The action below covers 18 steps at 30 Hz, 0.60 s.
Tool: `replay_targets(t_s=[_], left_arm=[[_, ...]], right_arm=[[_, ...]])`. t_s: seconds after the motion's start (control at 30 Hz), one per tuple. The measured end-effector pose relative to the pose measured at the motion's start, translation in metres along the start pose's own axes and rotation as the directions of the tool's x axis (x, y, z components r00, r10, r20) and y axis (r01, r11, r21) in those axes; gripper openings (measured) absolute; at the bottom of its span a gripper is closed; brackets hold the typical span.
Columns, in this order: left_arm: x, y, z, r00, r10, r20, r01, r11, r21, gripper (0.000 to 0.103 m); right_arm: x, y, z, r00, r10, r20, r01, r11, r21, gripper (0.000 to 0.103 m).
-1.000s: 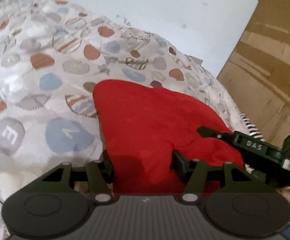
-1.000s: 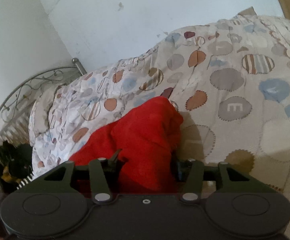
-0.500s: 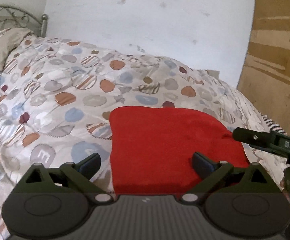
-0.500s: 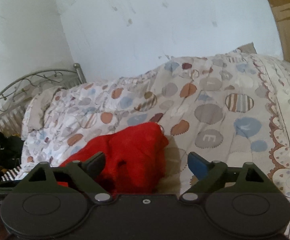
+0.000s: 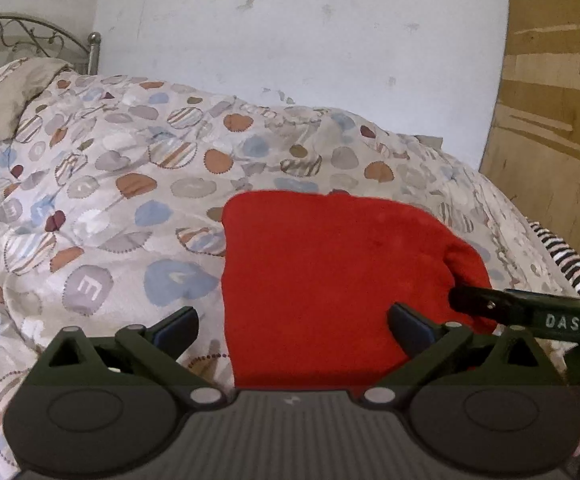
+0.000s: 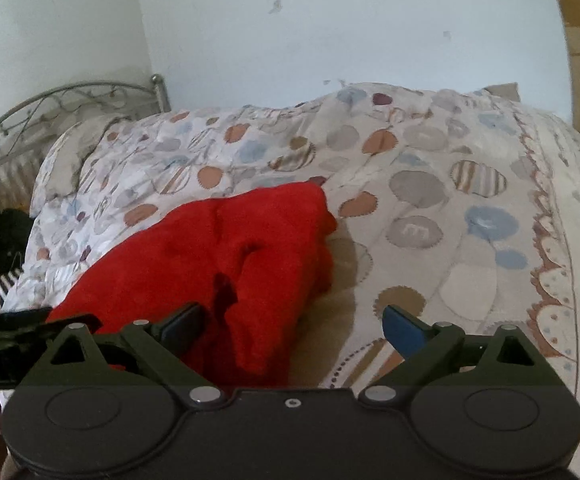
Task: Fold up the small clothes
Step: 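Open both grippers and pull them back from the red bundle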
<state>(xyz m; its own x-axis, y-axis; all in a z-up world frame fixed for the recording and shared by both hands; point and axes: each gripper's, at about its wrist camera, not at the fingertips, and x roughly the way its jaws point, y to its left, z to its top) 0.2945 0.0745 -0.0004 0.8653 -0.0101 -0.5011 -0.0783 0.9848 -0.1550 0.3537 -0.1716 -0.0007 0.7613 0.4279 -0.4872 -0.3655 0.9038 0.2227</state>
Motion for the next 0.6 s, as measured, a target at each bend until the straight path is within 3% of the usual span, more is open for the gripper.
replay_targets(t_s=[0.27, 0.6], left_arm=[[-0.032, 0.008, 0.008, 1.000, 0.005, 0.007, -0.005, 0.995, -0.096, 0.102], [-0.112, 0.009, 0.001, 0.996, -0.007, 0.085, 0.014, 0.996, -0.083, 0.102]], right_arm=[[-0.049, 0.005, 0.011, 0.992, -0.015, 0.125, 0.013, 1.000, 0.018, 0.101], [-0.132, 0.036, 0.005, 0.970, 0.021, 0.241, -0.014, 0.999, -0.028, 0.102]])
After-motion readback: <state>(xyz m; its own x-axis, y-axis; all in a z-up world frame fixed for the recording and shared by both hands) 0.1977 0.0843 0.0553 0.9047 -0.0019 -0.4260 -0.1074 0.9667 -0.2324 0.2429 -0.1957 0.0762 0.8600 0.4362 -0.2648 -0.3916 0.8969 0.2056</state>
